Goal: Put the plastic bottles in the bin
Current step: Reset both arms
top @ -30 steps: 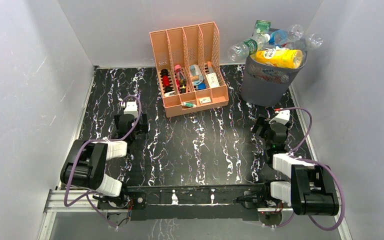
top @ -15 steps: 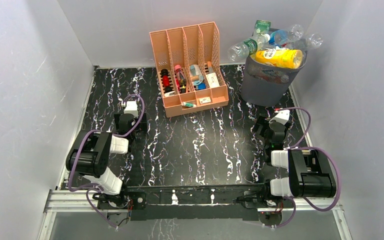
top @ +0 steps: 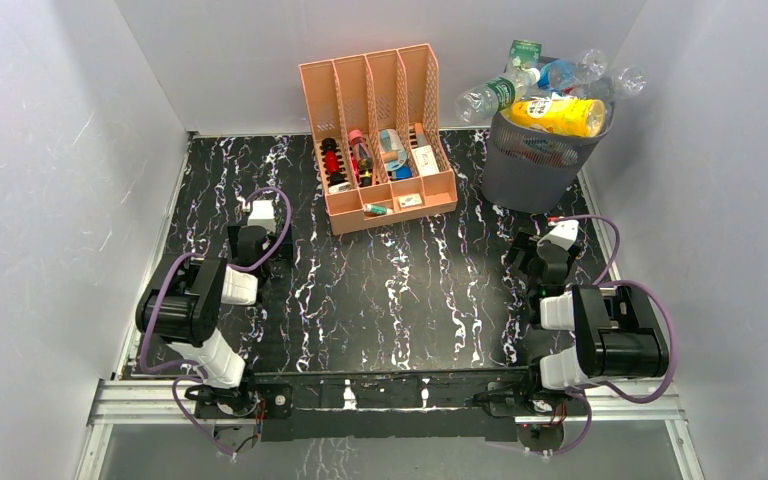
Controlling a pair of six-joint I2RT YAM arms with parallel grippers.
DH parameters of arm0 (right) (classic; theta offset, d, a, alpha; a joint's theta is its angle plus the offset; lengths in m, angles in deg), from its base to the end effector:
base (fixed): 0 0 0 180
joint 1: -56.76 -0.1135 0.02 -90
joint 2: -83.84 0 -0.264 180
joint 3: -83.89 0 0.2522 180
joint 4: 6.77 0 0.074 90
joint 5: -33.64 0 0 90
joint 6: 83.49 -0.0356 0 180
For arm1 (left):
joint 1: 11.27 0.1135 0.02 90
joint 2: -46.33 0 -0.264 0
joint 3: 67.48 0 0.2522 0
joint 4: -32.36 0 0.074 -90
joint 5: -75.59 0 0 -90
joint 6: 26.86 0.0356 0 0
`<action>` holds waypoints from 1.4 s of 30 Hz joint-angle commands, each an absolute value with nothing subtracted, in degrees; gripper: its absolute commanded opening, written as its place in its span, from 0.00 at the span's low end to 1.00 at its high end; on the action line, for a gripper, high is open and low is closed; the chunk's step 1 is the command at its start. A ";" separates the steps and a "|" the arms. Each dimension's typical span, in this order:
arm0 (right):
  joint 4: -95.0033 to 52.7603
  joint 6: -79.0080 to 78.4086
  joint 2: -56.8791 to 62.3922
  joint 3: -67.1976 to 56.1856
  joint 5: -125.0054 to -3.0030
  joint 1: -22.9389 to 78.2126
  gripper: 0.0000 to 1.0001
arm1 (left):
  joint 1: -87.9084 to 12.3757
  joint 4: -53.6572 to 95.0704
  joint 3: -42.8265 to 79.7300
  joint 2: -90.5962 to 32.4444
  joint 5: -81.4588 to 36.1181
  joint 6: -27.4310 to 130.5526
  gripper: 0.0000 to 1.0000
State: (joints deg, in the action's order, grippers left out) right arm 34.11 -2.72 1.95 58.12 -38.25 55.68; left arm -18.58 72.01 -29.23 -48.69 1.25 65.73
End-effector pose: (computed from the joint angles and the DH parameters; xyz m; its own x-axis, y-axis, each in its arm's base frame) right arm 0.2276 -0.0068 0.1371 -0.2142 0.1484 -0.9654 0.3204 0.9444 0.0741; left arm 0.2837 -0.0267 0.1337 -0.2977 0.0821 -0.9511 -0.1200 0.9852 0.1226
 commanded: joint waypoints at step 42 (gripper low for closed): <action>47.65 5.63 -6.90 56.33 -50.34 54.04 0.98 | -16.11 98.17 -43.28 -49.36 -0.69 64.60 0.98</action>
